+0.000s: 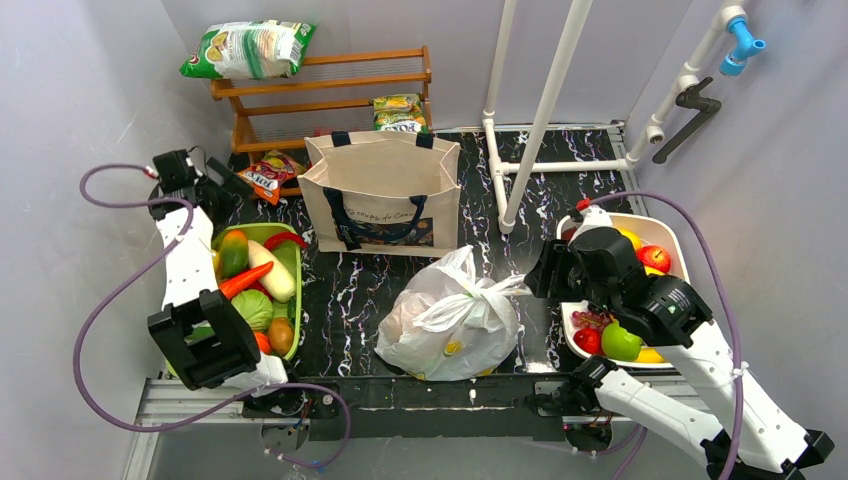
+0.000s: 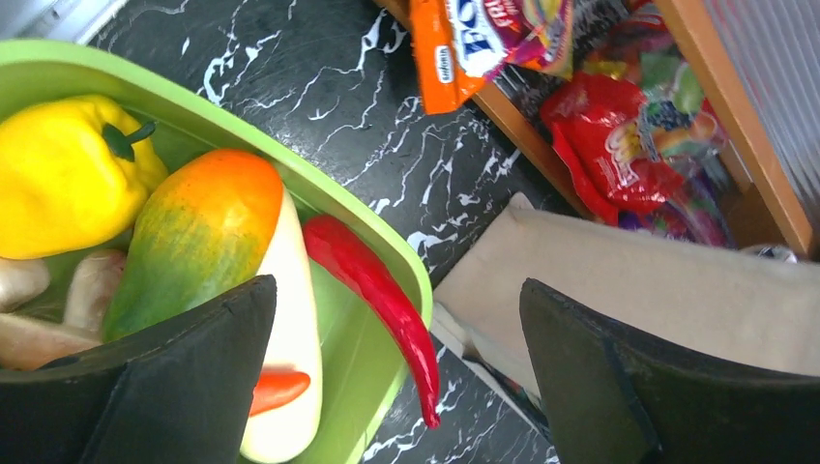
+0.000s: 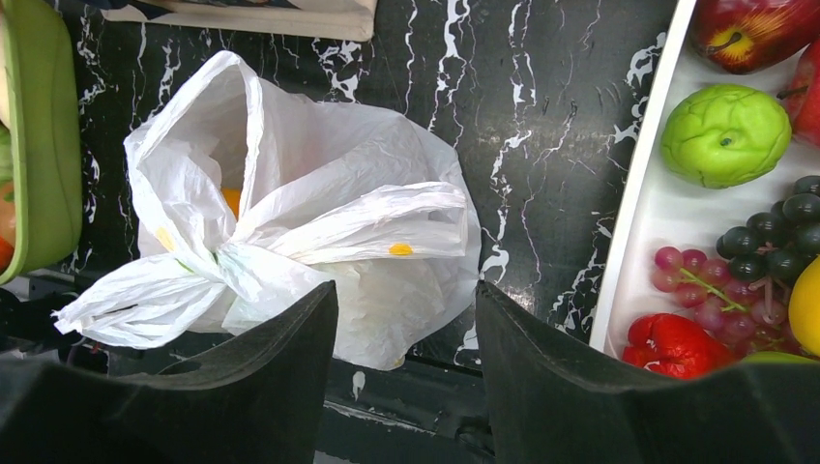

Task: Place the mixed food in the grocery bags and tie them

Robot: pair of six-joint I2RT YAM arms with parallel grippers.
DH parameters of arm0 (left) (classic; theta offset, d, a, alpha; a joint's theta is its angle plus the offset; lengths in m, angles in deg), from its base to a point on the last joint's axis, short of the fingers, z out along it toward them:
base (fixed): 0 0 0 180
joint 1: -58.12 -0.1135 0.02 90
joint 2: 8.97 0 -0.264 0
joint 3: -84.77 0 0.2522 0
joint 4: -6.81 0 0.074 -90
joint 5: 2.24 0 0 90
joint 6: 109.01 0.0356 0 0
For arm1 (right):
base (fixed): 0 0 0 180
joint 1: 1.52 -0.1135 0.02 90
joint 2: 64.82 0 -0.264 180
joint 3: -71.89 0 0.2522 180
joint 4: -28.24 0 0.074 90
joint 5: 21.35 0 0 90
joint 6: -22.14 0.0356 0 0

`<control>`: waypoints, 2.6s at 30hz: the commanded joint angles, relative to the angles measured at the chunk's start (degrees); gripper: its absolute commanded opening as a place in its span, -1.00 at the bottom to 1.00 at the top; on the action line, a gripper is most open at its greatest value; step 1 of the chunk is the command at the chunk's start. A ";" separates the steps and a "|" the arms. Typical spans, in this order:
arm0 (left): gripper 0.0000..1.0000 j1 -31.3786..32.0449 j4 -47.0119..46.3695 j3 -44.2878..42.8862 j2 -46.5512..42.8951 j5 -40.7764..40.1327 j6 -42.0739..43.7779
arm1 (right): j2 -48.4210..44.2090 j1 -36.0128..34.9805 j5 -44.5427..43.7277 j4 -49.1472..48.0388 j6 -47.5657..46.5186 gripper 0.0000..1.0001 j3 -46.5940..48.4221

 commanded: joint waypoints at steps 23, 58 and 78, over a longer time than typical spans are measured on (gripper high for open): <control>0.75 -5.56 -46.47 16.66 19.93 12.16 -26.36 | 6.00 0.08 -0.63 -6.94 -3.60 0.25 -3.55; 0.71 -0.78 -35.38 7.59 24.63 8.49 -13.11 | 10.10 0.08 2.38 -9.61 -3.87 0.22 -4.69; 0.55 -1.01 -68.59 2.42 37.16 20.66 -22.16 | 7.78 0.08 1.47 -8.28 -5.26 0.21 -5.92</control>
